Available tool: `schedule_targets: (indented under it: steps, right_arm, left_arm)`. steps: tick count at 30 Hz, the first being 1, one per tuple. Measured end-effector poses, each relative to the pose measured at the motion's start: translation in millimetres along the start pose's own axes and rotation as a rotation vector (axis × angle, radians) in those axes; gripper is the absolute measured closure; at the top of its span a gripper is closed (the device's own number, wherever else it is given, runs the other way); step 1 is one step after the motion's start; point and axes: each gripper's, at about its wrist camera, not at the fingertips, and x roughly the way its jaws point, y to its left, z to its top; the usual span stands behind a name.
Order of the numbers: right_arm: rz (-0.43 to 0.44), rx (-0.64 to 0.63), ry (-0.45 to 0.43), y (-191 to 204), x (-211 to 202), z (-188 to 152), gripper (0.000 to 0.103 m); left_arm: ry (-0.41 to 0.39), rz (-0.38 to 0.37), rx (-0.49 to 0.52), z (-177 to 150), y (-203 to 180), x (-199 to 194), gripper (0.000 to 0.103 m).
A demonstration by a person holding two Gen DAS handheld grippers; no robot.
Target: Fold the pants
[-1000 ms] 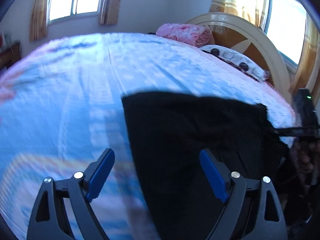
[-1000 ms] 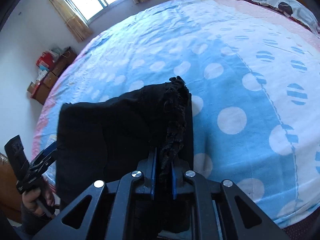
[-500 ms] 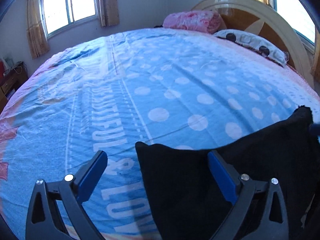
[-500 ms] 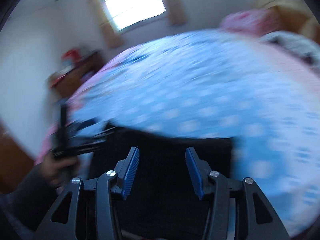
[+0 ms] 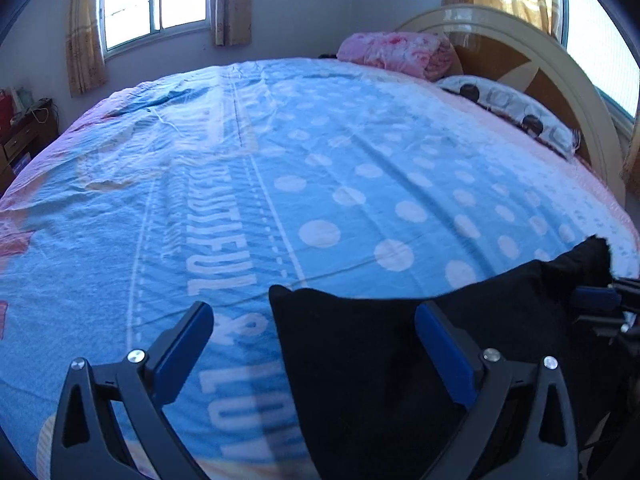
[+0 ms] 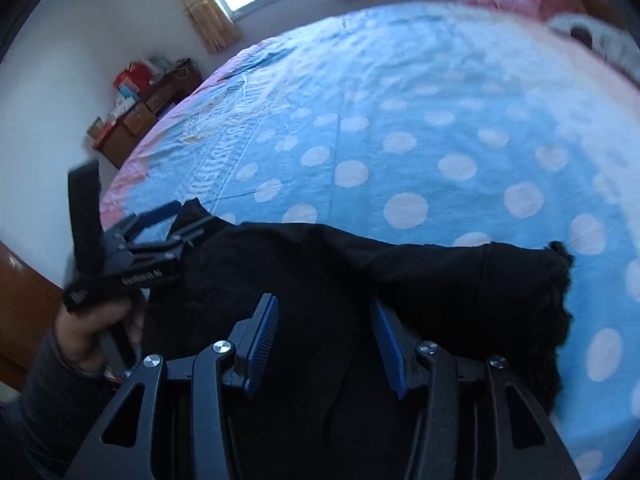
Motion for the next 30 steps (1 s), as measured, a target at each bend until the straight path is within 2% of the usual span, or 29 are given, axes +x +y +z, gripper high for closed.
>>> schedule_targets:
  steps: [6, 9, 11, 14, 19, 24, 30]
  right_arm:
    - [-0.141, -0.213, -0.102, 44, -35, -36, 0.049]
    - [-0.234, -0.303, -0.101, 57, -34, -51, 0.049]
    - [-0.272, -0.317, -0.080, 56, -29, -59, 0.049]
    - [-0.296, -0.253, -0.040, 41, -21, -66, 0.049]
    - [-0.240, -0.186, -0.024, 25, -12, -73, 0.047]
    - [-0.232, -0.201, -0.036, 27, -10, -77, 0.042]
    - [-0.227, -0.212, -0.046, 31, -17, -82, 0.041]
  left_arm:
    - [-0.002, -0.003, 0.007, -20, -13, -38, 0.000]
    - [0.017, -0.020, 0.005, -36, -26, -46, 0.000]
    - [0.034, -0.039, 0.004, -47, -37, -47, 0.000]
    - [0.062, -0.038, 0.024, -59, -50, -43, 0.000]
    - [0.096, -0.019, 0.061, -72, -60, -28, 0.000]
    - [0.091, -0.013, 0.054, -75, -59, -25, 0.000]
    - [0.084, -0.017, 0.030, -79, -57, -38, 0.000]
